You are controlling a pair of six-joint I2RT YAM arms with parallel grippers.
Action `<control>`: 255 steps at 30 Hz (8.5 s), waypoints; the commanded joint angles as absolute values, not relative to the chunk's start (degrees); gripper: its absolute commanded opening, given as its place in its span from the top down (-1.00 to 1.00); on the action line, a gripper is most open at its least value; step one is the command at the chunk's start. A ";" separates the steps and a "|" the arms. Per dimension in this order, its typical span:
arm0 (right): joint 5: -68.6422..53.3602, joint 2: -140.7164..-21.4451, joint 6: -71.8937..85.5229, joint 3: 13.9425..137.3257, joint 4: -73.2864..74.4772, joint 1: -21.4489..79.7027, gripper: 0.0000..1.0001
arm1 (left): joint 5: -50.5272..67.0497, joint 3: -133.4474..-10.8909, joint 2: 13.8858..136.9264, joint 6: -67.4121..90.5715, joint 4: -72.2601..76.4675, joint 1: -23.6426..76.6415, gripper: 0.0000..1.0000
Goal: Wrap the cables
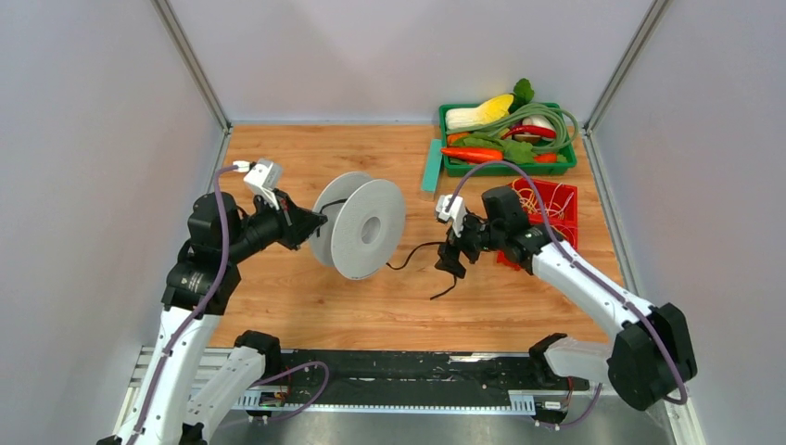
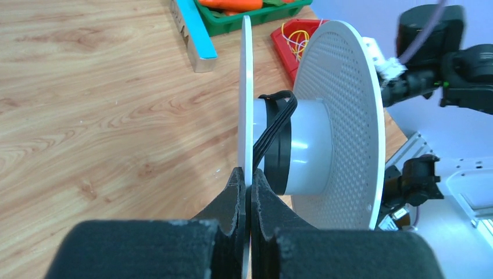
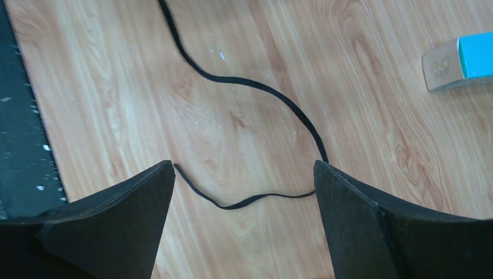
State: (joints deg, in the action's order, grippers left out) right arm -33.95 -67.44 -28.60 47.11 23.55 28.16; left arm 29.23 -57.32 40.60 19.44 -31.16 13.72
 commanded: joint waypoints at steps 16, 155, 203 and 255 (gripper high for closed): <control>-29.45 -76.55 -65.03 48.52 39.73 32.77 -0.57 | 26.90 -62.93 42.71 26.45 -31.37 12.48 1.00; -32.35 -53.17 -24.33 51.33 6.25 24.43 -1.00 | 12.48 -109.34 59.41 27.16 -49.66 26.45 1.00; -13.55 -50.27 -73.01 40.17 4.15 54.03 -0.82 | 6.59 -102.13 58.45 36.91 -41.39 26.37 1.00; -29.27 -61.08 -68.30 50.54 7.92 65.65 0.99 | 1.93 -85.52 57.48 36.99 -39.38 26.46 1.00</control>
State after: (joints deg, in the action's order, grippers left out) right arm -24.77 -58.89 -78.72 49.39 3.66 64.95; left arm -0.69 -84.33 58.52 34.39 -48.34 26.52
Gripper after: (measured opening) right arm 0.010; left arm 0.019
